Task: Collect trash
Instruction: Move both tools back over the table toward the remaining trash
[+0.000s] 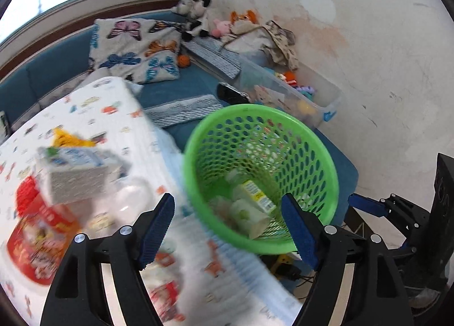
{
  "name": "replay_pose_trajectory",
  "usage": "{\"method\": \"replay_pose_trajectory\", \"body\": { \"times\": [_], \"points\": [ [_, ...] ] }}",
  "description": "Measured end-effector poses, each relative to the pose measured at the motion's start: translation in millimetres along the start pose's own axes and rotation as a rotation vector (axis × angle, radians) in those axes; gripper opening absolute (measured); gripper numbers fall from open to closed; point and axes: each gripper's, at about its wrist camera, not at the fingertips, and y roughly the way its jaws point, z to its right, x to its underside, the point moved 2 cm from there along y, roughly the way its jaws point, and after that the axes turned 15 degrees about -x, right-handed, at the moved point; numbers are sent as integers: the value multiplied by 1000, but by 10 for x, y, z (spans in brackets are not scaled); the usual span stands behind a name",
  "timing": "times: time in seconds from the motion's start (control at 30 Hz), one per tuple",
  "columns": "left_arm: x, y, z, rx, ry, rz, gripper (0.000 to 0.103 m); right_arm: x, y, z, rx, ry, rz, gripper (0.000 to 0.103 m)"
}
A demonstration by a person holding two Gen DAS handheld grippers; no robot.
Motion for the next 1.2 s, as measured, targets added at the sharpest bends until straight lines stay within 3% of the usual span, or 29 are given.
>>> {"method": "replay_pose_trajectory", "body": {
  "times": [0.7,0.9,1.2],
  "points": [
    [779,-773,-1588,-211,-299,84,74,-45,215,-950,-134,-138,-8,67],
    [993,-721,-1950,-227,-378,54,72,-11,460,-1265,-192,-169,-50,69],
    [1140,-553,-2181,-170,-437,21,71,-4,936,-1628,-229,-210,-104,74]
  ]
}}
